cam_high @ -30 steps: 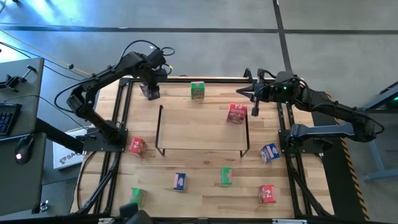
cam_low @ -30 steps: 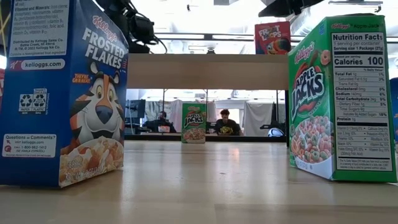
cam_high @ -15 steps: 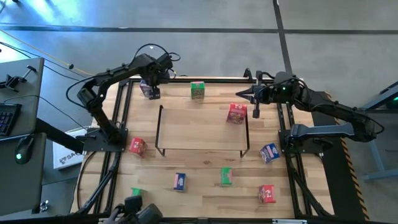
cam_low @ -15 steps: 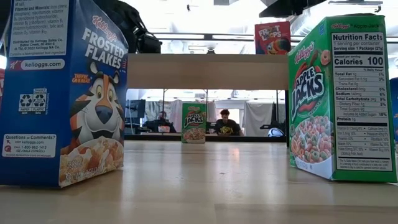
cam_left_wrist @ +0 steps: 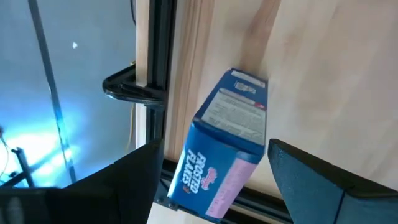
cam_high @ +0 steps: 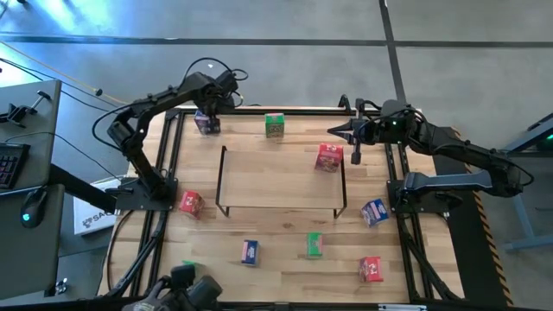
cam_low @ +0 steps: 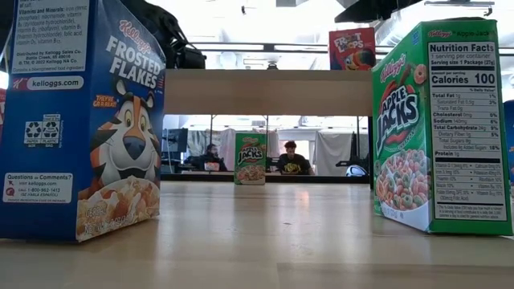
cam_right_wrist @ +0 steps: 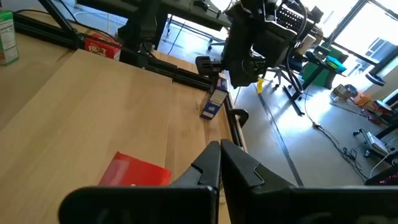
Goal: Stack cereal on shelf
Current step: Put the top blue cereal box on the shelf
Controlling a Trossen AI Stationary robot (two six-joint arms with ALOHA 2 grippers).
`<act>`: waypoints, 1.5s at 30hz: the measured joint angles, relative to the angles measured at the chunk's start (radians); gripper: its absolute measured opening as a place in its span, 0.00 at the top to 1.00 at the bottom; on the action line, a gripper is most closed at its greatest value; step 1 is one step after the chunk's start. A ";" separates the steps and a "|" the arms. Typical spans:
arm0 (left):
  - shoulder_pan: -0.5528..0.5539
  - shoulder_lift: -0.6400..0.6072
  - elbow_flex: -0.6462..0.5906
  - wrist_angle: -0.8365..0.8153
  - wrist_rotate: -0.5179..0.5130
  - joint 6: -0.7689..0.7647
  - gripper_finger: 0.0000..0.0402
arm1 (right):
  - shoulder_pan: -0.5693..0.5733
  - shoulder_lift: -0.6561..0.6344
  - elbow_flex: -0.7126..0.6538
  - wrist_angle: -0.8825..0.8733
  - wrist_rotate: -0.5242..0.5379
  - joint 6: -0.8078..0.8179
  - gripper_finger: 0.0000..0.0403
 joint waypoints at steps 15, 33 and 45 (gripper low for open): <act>0.044 -0.001 -0.085 0.068 -0.002 0.103 0.31 | 0.000 0.000 0.000 0.001 0.000 0.005 1.00; 0.060 -0.119 -0.040 -0.017 -0.030 0.083 0.66 | 0.001 0.000 0.000 0.000 0.000 0.008 1.00; -0.050 -0.329 0.240 -0.154 0.245 -0.097 0.67 | 0.001 0.000 0.000 0.001 0.000 0.027 1.00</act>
